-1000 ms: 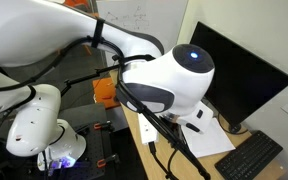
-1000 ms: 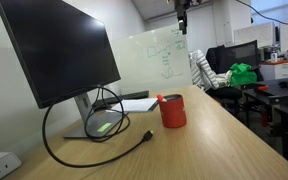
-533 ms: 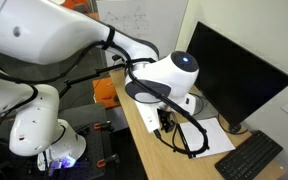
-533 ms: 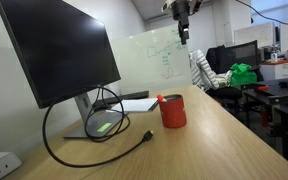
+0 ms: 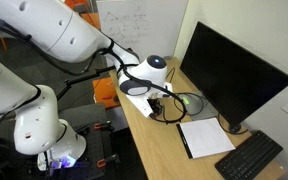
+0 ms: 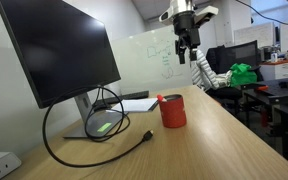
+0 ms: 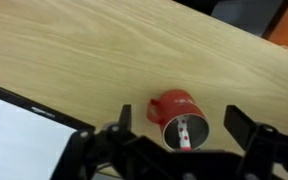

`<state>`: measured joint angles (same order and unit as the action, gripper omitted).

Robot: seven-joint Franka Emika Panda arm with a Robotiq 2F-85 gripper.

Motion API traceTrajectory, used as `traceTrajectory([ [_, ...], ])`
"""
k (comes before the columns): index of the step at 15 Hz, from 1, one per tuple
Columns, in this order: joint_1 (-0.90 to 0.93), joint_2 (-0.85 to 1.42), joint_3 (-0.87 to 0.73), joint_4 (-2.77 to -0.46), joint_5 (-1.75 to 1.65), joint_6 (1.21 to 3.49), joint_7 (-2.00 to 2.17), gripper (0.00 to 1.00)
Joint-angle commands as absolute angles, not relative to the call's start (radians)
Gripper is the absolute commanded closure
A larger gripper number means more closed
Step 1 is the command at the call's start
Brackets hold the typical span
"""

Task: Take the marker out of the cup and put it on the desk

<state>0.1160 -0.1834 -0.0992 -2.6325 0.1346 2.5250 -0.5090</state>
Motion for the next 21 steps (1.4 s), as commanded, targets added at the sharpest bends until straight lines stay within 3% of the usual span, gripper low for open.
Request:
traceTrajectory([
  [1, 0.154, -0.111, -0.076, -2.66, 0.245, 2.678, -0.609, 0.0],
  [5, 0.161, 0.001, -0.011, -2.636, 0.287, 2.775, -0.615, 0.01],
  [7, 0.148, 0.049, 0.027, -2.612, 0.267, 2.801, -0.593, 0.09],
  [8, 0.142, 0.073, 0.043, -2.595, 0.253, 2.811, -0.576, 0.2],
  [11, 0.123, 0.127, 0.08, -2.539, 0.222, 2.809, -0.54, 0.4],
  [15, 0.098, 0.189, 0.098, -2.466, 0.158, 2.784, -0.473, 0.55],
  [21, 0.074, 0.264, 0.102, -2.411, 0.071, 2.778, -0.402, 0.52],
])
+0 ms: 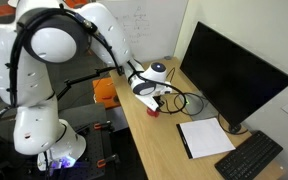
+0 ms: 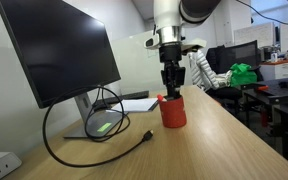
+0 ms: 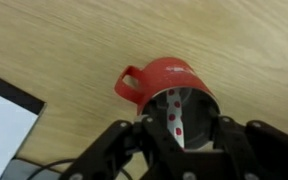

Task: Take the marker out of the cup and put it on the desk

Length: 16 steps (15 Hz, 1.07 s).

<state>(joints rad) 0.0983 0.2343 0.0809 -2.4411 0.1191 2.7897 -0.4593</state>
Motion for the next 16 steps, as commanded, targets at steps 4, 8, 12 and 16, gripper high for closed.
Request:
traceTrajectory([
  [4, 0.069, 0.306, 0.113, -2.386, 0.049, 2.796, -0.37, 0.56],
  [8, 0.054, 0.321, 0.133, -2.379, 0.055, 2.825, -0.377, 0.99],
  [12, 0.025, 0.31, 0.156, -2.4, 0.058, 2.885, -0.395, 0.96],
  [16, 0.018, 0.267, 0.148, -2.427, 0.028, 2.847, -0.381, 0.96],
])
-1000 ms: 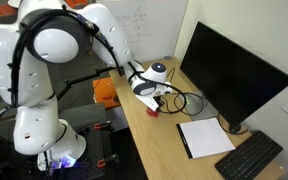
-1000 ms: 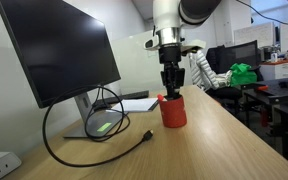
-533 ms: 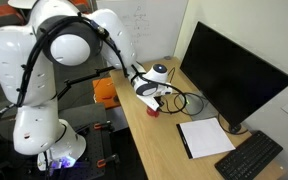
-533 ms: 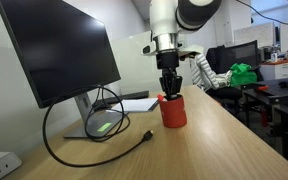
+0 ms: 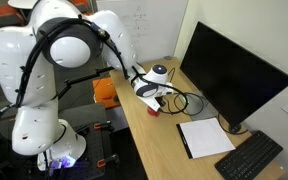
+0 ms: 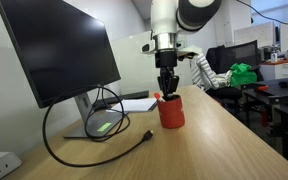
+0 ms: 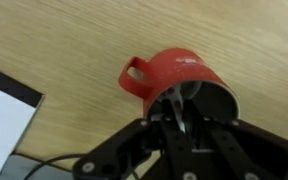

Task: Take the marker out of the cup and put it on the desk

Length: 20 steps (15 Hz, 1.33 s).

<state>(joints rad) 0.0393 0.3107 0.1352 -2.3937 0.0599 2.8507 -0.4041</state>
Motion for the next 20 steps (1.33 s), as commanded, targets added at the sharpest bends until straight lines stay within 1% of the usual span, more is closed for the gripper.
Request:
traceTrajectory([
  [1, 0.002, 0.25, 0.165, -2.436, 0.045, 2.843, -0.401, 0.96],
  [6, -0.024, 0.139, 0.216, -2.481, 0.122, 2.837, -0.425, 0.96],
  [10, 0.031, 0.033, 0.178, -2.484, 0.092, 2.715, -0.333, 0.96],
  [13, 0.066, -0.03, 0.177, -2.483, 0.097, 2.696, -0.294, 0.96],
  [16, 0.112, -0.055, 0.182, -2.46, 0.139, 2.589, -0.325, 0.96],
  [20, 0.143, -0.025, 0.172, -2.404, 0.177, 2.433, -0.349, 0.96],
])
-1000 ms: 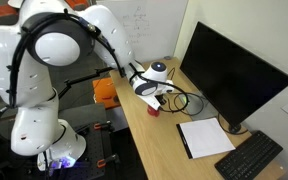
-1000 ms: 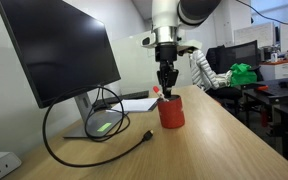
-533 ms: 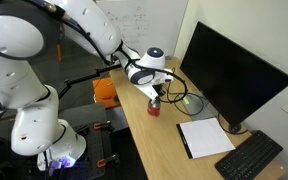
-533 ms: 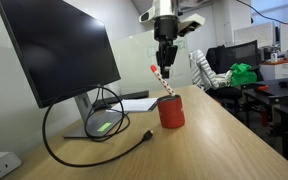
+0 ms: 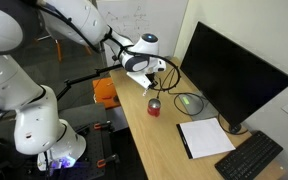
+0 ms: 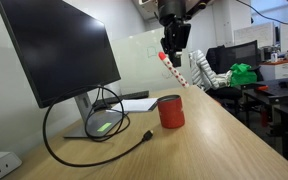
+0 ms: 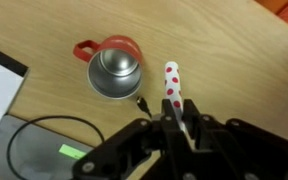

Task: Take the marker out of the cup and put it on the desk

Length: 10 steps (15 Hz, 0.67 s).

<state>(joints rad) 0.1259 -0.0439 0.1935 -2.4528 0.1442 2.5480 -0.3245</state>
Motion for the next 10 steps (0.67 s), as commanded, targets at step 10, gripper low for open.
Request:
traceTrajectory([
  [10, 0.18, 0.142, 0.207, -2.226, 0.116, 2.174, -0.294, 0.96],
])
